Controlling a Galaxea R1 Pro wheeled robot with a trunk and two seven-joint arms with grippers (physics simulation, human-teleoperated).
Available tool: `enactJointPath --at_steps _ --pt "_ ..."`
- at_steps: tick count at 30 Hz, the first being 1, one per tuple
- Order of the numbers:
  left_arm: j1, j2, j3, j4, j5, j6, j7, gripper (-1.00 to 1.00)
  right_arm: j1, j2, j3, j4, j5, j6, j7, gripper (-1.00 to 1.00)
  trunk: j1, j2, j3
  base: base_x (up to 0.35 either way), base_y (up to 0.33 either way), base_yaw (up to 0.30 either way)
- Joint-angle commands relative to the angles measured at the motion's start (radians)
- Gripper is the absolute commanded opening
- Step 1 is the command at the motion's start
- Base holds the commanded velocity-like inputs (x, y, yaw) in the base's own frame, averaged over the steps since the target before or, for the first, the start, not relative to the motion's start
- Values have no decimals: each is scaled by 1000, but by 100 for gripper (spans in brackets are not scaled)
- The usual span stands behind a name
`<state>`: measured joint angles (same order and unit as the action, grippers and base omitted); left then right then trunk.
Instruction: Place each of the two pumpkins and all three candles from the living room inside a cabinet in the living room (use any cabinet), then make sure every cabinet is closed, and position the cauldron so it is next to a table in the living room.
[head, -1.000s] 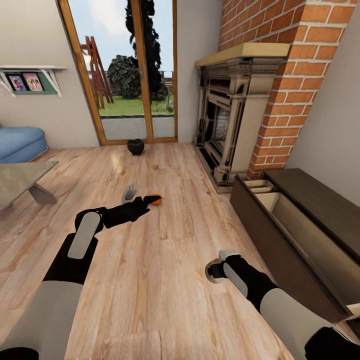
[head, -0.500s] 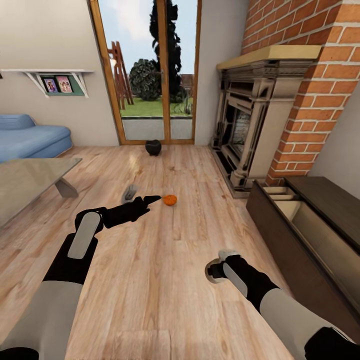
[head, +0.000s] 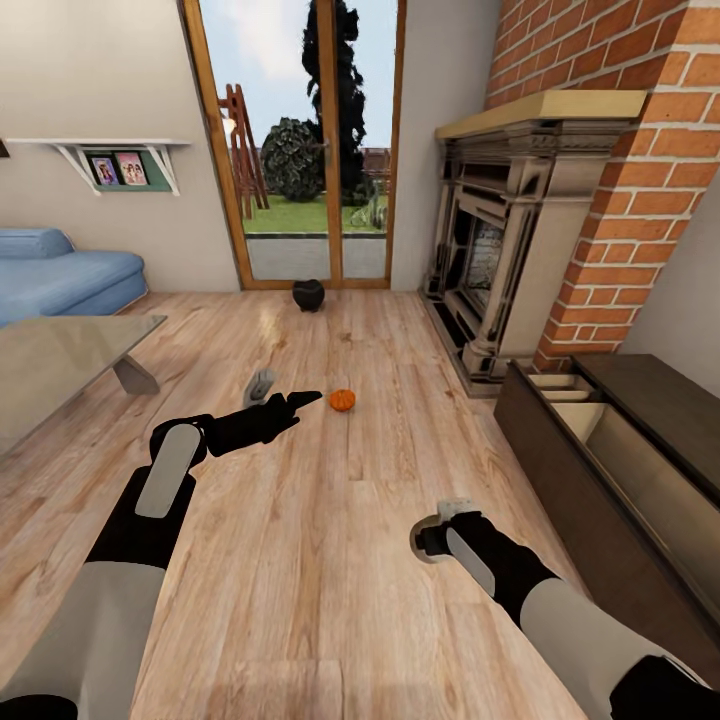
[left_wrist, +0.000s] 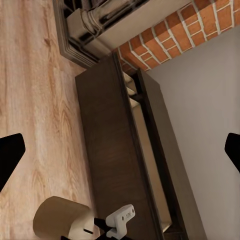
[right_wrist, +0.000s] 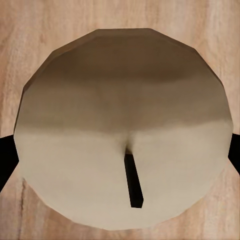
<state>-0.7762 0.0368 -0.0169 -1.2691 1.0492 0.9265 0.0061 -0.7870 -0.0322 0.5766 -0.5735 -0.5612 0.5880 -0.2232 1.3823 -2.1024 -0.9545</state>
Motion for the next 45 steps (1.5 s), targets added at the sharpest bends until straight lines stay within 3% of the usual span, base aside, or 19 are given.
enactJointPath --at_steps 1,5,10,14,45 --pt "0 0 0 1 0 0 0 100 0 1 0 0 -1 0 1 -100 0 0 0 94 0 0" --pt "0 1 4 32 0 0 -1 100 1 1 0 1 0 -1 1 -100 0 0 0 226 0 0" --pt "0 1 63 75 3 0 -23 100 1 2 0 1 -2 -2 1 -100 0 0 0 321 0 0" --pt "0 2 75 81 3 0 -43 100 1 2 0 1 -2 -2 1 -100 0 0 0 336 0 0" --pt "0 2 77 81 3 0 -48 100 2 2 1 0 -1 -2 0 -100 0 0 0 337 0 0"
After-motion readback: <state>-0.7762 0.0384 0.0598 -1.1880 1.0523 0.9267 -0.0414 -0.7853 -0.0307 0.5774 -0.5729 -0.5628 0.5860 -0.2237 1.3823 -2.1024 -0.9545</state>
